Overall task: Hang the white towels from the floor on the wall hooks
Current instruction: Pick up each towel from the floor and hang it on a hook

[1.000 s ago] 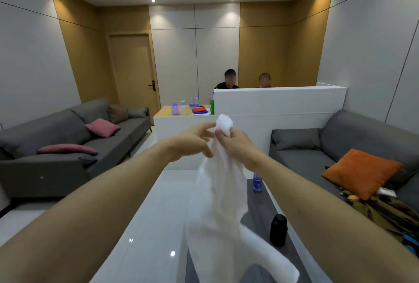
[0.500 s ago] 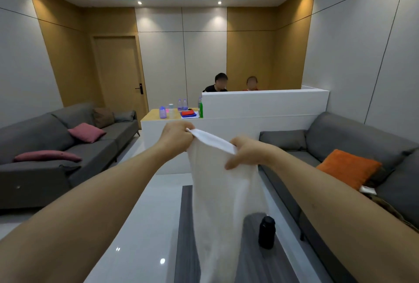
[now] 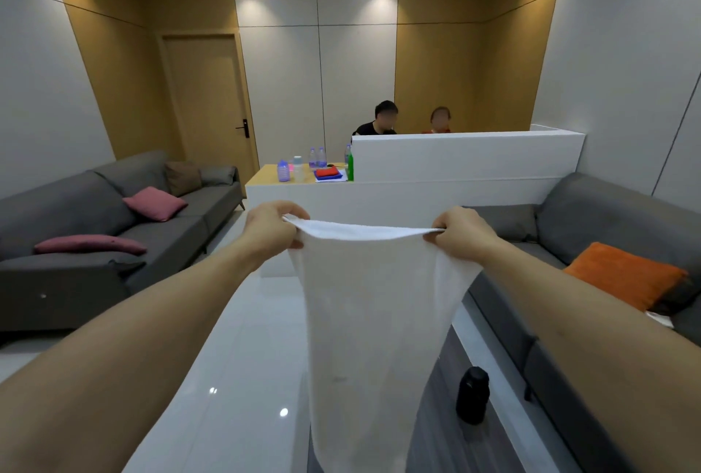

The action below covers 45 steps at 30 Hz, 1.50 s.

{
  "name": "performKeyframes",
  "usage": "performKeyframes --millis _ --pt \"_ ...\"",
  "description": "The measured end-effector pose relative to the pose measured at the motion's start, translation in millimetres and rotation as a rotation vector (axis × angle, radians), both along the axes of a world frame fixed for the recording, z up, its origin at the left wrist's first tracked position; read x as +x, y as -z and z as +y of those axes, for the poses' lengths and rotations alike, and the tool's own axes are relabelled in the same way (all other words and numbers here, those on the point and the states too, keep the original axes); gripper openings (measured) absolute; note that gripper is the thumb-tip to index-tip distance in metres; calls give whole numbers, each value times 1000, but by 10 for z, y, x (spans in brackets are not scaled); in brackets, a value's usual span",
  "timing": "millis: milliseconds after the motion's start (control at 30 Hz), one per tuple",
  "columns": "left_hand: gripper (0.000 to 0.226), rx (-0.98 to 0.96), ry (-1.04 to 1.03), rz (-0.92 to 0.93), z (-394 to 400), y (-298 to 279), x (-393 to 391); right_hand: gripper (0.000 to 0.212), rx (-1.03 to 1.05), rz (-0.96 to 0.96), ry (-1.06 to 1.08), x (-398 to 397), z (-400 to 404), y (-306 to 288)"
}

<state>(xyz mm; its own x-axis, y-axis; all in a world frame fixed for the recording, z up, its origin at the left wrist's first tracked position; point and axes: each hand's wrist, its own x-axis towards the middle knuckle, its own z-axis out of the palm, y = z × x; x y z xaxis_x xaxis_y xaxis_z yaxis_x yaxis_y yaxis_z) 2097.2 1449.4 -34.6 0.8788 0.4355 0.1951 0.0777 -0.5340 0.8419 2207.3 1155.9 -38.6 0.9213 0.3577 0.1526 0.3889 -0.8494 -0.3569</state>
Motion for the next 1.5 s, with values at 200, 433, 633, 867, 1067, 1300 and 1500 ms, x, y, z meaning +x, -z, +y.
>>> performKeyframes --millis 200,433,633,867,1067,1300,1500 --pt "19 234 53 129 714 255 944 25 -86 4 123 916 564 149" --pt "43 357 20 110 1484 241 2295 18 -153 -130 257 2135 1341 21" --pt "46 347 -24 -100 1759 -263 2801 19 10 -348 311 2670 1617 -400" --pt "44 283 -63 -221 1586 -365 2483 23 135 -527 224 2327 1366 -481" --pt "40 354 -74 -95 1007 383 1633 22 91 -359 132 1471 742 312" --pt "26 462 -35 135 160 1589 507 23 -104 -155 85 418 -188 1608" --pt "31 503 87 338 -398 2590 -233 27 -257 8 92 -419 -819 2725"
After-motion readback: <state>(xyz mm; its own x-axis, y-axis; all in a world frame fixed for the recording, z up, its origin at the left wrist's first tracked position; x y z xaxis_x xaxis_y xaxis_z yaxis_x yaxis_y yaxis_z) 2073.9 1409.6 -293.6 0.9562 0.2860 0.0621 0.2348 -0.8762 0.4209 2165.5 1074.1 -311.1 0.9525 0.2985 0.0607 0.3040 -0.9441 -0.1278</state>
